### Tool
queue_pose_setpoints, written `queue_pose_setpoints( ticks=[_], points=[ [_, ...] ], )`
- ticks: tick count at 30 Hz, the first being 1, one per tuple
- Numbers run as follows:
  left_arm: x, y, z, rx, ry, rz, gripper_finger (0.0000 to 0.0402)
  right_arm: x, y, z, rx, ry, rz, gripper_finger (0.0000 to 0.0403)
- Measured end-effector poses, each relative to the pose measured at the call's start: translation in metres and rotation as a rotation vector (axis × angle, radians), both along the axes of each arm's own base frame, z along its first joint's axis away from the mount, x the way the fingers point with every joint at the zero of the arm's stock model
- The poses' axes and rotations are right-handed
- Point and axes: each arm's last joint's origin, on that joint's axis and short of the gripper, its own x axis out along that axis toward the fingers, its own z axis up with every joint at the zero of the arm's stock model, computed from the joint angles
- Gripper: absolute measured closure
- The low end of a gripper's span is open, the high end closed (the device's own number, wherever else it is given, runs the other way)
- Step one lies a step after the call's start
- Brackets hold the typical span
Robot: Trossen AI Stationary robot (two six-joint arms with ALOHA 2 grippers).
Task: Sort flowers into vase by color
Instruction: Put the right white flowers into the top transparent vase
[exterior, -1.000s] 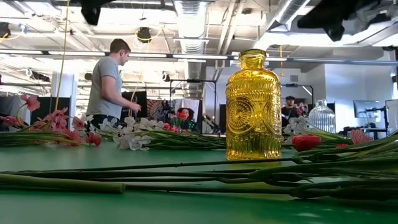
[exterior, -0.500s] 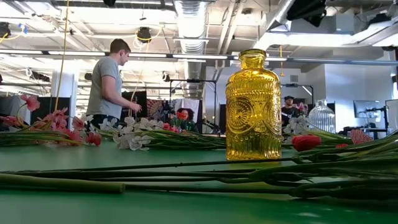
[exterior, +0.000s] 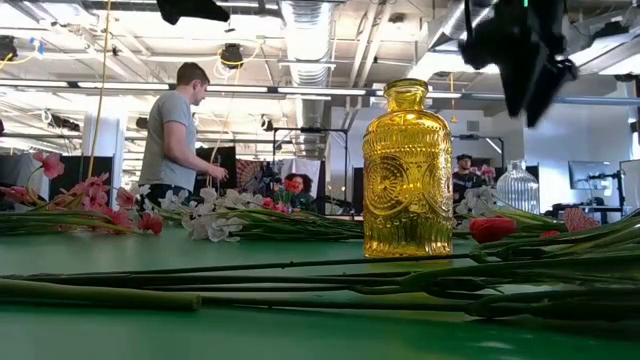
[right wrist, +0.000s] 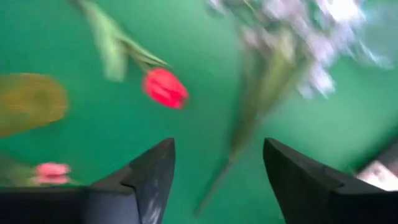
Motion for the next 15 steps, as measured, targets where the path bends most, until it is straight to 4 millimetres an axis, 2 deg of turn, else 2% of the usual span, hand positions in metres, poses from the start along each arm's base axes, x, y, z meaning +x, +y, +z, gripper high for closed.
queue_pose_setpoints(
  ticks=[7, 15],
  points=[
    [0.0, 0.0, 0.0, -0.01, -0.005, 0.007, 0.0169, -0.002, -0.001, -0.039, 0.009, 0.129, -0.037, 0.0117],
    [0.0, 0.0, 0.0, -0.016, -0.002, 0.011, 0.0169, -0.01, -0.001, -0.082, 0.027, 0.063, -0.096, 0.0117]
  ],
)
